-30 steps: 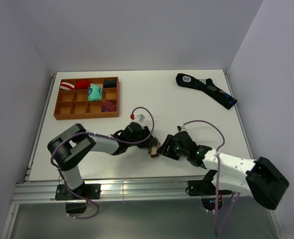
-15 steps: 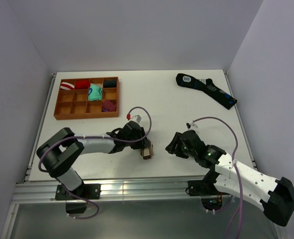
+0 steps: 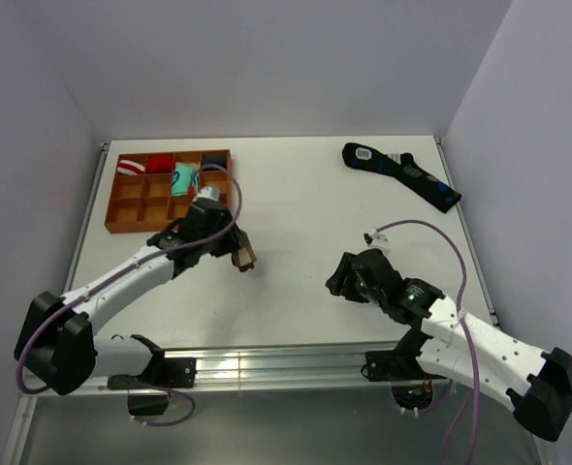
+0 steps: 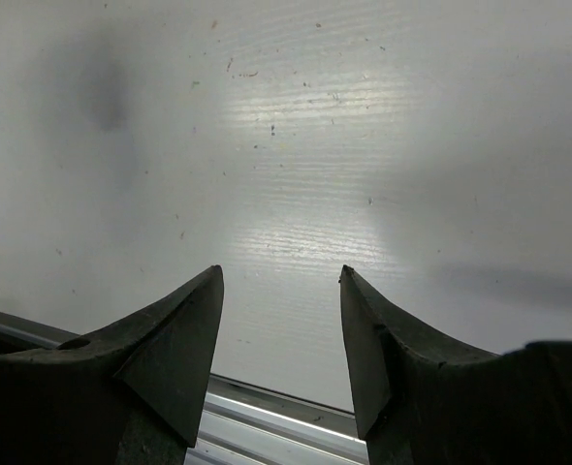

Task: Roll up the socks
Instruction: Pick up the sock at the center of the board, then place the sock in the storage box.

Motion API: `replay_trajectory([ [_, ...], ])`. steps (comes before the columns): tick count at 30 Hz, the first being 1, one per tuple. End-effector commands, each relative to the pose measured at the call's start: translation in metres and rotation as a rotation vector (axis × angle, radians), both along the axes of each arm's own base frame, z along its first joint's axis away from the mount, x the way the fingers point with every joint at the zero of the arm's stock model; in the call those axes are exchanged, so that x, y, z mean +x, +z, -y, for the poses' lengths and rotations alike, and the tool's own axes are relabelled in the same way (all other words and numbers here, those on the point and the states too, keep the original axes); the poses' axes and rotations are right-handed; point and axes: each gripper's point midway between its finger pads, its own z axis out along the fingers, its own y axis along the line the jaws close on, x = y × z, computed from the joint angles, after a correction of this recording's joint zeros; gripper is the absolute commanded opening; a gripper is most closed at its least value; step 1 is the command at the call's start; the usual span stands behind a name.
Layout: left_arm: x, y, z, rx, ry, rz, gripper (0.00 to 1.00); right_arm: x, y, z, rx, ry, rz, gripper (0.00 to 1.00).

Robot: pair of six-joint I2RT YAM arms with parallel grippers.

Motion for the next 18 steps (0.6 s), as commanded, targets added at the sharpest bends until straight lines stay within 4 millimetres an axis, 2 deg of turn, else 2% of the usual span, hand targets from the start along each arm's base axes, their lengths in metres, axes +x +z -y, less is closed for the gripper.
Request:
replay_trajectory([
  [1,0.032,0.039,-0.036,0.003,0.135,0.074,0.00,0.013,0.020,-0.004,-0.009,0.004,0.065,0.59],
  [2,0.043,0.041,-0.051,-0.002,0.189,0.069,0.00,0.015,0.023,-0.005,-0.009,0.003,0.071,0.59],
  [3,0.054,0.050,-0.055,-0.024,0.207,0.086,0.00,0.015,0.023,-0.006,-0.010,0.004,0.069,0.59],
  [5,0.070,0.057,-0.065,-0.041,0.229,0.092,0.00,0.017,0.026,-0.008,-0.007,0.011,0.072,0.59],
  [6,0.087,0.061,-0.076,-0.053,0.254,0.089,0.00,0.017,0.028,-0.010,0.002,0.019,0.076,0.59],
  [8,0.103,0.065,-0.083,-0.069,0.249,0.099,0.00,0.019,0.031,-0.011,-0.003,0.026,0.084,0.59],
  [9,0.117,0.065,-0.093,-0.078,0.266,0.095,0.00,0.020,0.031,-0.010,-0.022,0.034,0.089,0.59],
  [13,0.140,0.055,-0.110,-0.085,0.300,0.087,0.00,0.027,0.032,-0.008,-0.087,0.044,0.095,0.59],
  [18,0.162,0.038,-0.143,-0.116,0.360,0.096,0.00,0.031,0.037,-0.011,-0.087,0.069,0.136,0.59],
])
